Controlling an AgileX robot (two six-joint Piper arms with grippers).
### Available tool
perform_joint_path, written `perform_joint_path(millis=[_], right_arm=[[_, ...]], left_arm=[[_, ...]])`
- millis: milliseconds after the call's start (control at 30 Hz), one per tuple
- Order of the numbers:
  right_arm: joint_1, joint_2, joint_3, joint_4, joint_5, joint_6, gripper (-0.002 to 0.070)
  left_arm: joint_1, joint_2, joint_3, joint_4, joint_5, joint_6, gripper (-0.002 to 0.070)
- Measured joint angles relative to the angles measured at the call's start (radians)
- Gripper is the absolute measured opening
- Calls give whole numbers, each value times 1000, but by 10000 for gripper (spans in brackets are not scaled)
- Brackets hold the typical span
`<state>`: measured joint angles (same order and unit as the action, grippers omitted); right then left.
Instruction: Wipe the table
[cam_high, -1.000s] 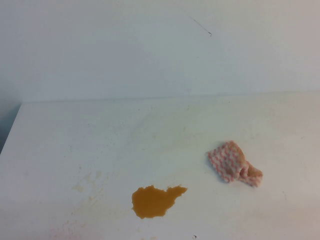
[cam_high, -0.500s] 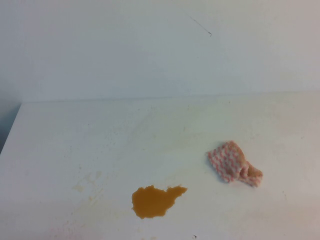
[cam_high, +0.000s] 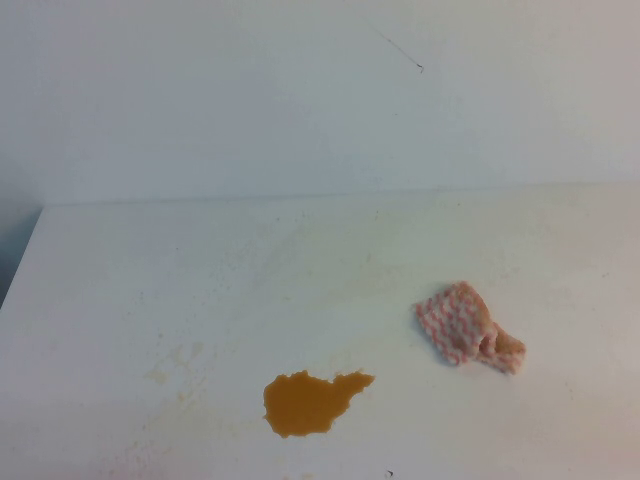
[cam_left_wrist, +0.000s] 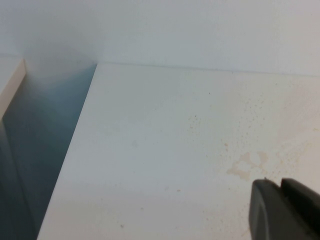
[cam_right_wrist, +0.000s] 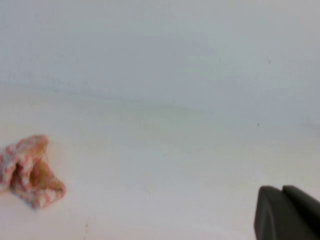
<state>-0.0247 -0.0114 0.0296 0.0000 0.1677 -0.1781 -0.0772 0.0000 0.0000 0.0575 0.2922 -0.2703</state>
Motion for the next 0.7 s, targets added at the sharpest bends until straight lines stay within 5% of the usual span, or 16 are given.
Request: perform_joint_path(millis=[700], right_arm=[[0,0,0,101,-487,21,-2]], left_arm=[[0,0,0,0,0,0,-3]])
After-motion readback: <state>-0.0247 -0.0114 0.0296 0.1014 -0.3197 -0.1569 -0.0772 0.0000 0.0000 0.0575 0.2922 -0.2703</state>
